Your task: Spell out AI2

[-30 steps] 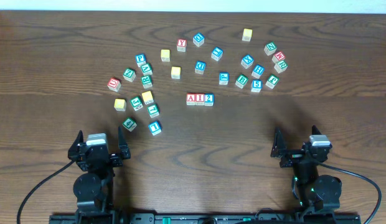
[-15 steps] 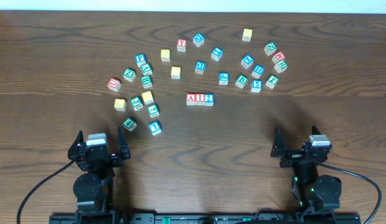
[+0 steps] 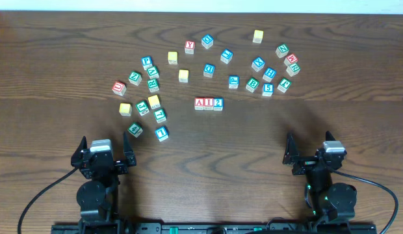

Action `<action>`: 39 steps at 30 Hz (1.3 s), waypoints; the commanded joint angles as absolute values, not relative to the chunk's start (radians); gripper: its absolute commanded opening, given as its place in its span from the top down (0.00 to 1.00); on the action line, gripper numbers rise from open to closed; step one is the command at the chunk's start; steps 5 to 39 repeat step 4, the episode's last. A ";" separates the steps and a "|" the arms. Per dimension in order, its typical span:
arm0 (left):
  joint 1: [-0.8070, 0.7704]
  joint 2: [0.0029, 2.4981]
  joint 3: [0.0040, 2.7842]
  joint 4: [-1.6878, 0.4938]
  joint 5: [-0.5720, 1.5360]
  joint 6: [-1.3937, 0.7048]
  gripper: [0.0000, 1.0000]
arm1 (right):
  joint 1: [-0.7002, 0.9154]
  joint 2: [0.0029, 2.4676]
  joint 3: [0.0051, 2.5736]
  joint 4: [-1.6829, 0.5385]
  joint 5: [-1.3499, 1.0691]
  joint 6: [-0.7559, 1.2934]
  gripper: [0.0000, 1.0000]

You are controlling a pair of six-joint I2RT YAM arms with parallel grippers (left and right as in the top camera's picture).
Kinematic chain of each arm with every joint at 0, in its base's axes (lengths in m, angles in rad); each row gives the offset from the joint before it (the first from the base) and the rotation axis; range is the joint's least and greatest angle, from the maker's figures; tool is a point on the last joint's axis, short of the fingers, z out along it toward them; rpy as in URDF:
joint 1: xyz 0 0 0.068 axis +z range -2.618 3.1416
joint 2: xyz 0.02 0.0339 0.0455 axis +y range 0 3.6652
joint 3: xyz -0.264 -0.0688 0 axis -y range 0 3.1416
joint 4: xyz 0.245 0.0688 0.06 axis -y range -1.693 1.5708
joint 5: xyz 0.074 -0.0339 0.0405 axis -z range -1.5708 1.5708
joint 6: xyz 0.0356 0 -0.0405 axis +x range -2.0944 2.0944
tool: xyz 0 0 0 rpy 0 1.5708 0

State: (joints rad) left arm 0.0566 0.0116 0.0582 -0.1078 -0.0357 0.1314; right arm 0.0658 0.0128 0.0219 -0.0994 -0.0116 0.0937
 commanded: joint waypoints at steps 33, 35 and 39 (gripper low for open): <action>0.062 0.004 0.027 -0.118 -0.036 0.138 0.01 | 0.060 0.006 0.017 -0.098 -0.018 0.081 0.01; 0.062 0.004 0.027 -0.118 -0.036 0.138 0.01 | 0.060 0.006 0.017 -0.098 -0.018 0.081 0.01; 0.062 0.004 0.027 -0.118 -0.036 0.138 0.01 | 0.060 0.006 0.017 -0.098 -0.018 0.081 0.01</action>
